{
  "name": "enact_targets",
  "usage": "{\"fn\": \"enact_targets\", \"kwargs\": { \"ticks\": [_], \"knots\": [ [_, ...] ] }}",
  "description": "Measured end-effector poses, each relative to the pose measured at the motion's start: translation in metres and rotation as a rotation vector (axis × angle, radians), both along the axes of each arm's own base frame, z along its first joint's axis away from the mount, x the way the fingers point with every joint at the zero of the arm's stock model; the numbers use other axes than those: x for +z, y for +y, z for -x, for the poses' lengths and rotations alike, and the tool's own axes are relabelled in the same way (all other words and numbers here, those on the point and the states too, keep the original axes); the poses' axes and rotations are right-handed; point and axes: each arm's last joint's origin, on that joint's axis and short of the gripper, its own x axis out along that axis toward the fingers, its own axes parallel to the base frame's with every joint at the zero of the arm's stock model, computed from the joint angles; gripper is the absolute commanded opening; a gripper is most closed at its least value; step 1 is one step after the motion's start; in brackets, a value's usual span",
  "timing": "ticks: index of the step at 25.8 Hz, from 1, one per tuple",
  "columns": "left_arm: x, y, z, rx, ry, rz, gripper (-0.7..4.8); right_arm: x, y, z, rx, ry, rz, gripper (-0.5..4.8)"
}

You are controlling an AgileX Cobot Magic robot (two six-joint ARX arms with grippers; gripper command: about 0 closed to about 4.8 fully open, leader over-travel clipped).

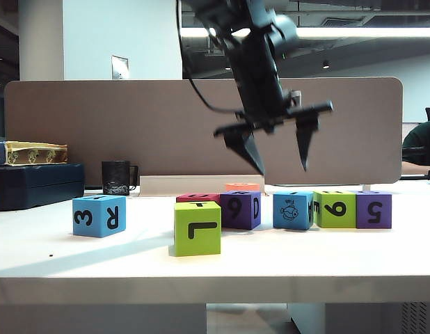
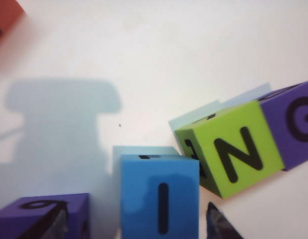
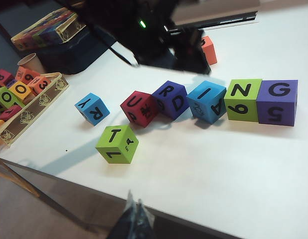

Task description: Select the appropriate blocks from the scattered letter blocks on the table and arrange them in a row to spell out "TURING".

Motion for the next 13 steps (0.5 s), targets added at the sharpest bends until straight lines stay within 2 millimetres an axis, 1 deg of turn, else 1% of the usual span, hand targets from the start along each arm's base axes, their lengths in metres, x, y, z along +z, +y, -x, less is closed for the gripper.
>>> {"fn": "enact_targets", "kwargs": {
  "ticks": [2,4,6,7,9,13],
  "knots": [
    [0.025,0.013,0.004,-0.006,-0.087,-0.068,3.39,0.000,0.000,0.000,0.000,0.000,0.000,-0.01],
    [0.034,0.024,0.004,0.006,-0.105,-0.123,3.19,0.000,0.000,0.000,0.000,0.000,0.000,-0.01],
    [0.040,0.035,0.004,0.002,-0.097,-0.173,2.79,0.000,0.000,0.000,0.000,0.000,0.000,-0.01],
    [0.042,0.043,0.003,0.002,-0.087,-0.199,2.70,0.000,0.000,0.000,0.000,0.000,0.000,-0.01],
    [0.043,0.055,0.002,-0.004,-0.048,-0.245,2.69,0.000,0.000,0.000,0.001,0.000,0.000,-0.01],
    [0.037,0.078,0.001,0.003,0.071,-0.339,2.69,0.000,0.000,0.000,0.002,0.000,-0.001,-0.01]
  ]
}}
